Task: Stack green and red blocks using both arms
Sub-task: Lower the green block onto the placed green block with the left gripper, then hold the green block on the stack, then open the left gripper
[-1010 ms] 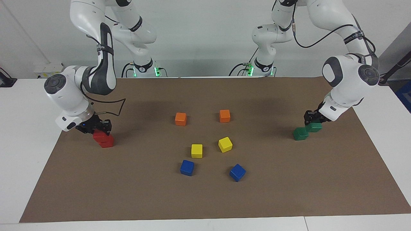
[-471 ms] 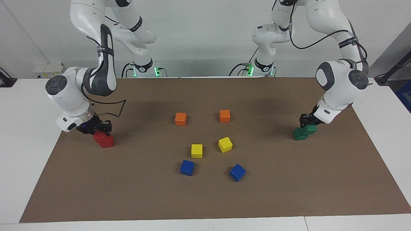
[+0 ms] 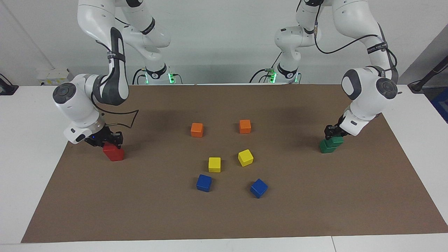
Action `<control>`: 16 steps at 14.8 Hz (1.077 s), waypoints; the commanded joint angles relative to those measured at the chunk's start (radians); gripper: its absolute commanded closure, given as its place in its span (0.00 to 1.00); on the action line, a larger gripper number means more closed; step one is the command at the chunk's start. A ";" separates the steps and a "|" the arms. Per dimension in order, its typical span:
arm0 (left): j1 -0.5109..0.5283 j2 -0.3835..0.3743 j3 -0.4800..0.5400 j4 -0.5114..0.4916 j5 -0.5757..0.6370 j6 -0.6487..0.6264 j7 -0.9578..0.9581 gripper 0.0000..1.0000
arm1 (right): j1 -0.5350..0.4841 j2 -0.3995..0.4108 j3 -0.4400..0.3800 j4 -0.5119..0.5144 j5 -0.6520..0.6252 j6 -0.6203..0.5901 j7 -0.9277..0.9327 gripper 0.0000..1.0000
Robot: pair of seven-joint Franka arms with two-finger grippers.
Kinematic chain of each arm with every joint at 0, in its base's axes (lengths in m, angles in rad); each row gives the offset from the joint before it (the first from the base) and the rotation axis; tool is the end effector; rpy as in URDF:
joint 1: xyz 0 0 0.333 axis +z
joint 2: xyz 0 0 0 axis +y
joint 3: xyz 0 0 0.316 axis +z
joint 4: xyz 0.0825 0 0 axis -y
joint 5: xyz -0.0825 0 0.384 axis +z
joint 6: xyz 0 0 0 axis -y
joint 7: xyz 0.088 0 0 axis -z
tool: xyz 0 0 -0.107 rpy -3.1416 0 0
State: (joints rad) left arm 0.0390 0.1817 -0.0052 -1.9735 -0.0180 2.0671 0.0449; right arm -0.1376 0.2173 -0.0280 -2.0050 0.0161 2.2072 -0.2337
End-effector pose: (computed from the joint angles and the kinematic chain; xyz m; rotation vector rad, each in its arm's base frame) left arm 0.5820 0.0188 0.3715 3.1188 -0.0028 -0.1364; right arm 0.5825 -0.0963 0.3483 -3.1305 -0.0925 0.0209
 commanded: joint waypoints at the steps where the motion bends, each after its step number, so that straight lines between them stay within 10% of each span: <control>1: -0.013 -0.044 0.002 -0.050 -0.003 0.027 -0.026 1.00 | -0.019 -0.016 0.010 -0.035 -0.004 0.026 -0.032 1.00; 16: 0.001 -0.050 0.004 -0.077 -0.003 0.059 -0.013 1.00 | -0.028 -0.016 0.010 -0.035 -0.004 0.026 -0.039 1.00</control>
State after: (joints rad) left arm 0.0355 0.1694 -0.0012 -2.0045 -0.0181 2.0943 0.0334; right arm -0.1521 0.2168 -0.0280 -2.0062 0.0161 2.2074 -0.2482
